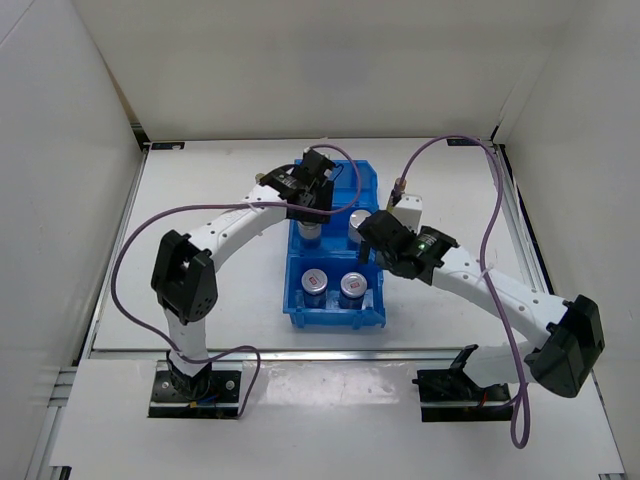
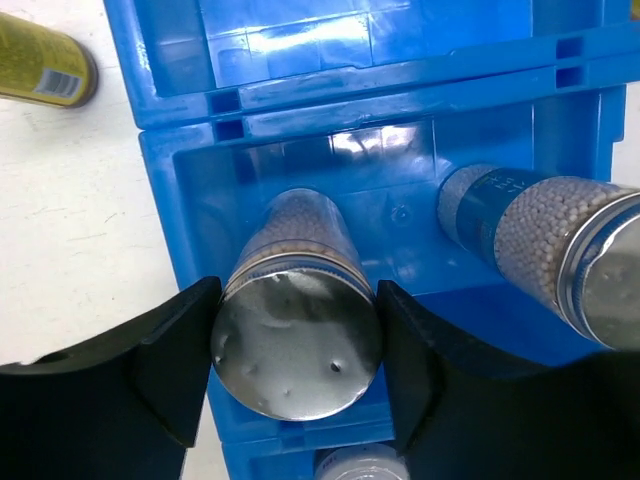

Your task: Organize the condiment bottles

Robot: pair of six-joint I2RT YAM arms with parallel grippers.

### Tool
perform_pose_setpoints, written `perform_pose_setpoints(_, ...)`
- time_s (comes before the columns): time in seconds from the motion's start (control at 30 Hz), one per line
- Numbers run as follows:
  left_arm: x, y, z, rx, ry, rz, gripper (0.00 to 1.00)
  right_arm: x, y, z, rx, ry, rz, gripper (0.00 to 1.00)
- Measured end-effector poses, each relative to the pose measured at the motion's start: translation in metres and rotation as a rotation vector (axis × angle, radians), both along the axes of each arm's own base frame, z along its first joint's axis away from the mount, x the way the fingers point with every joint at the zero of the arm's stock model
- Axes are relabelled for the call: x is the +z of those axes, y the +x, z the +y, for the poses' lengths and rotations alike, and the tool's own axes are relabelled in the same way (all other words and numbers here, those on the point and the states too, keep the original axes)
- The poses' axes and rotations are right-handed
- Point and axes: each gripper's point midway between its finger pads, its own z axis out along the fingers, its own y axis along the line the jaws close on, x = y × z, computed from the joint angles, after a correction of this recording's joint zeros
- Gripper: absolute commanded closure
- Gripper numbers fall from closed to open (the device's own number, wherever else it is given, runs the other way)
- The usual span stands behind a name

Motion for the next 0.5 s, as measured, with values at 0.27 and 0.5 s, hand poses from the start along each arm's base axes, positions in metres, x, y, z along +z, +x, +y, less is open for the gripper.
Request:
perform_pose_setpoints(0.27,0.016,0.002,0.002,0.007,-0.032,-0.034,0.00,0.035,0.013,-0.016,0.016,-0.057,-0.038,0.00)
perform_pose_setpoints(0.5,0.133,-0.006,0.081,0.104,-0.098,-0.289,0.00,0.106,0.055,-0.067,-0.020,0.002,-0.128,0.00)
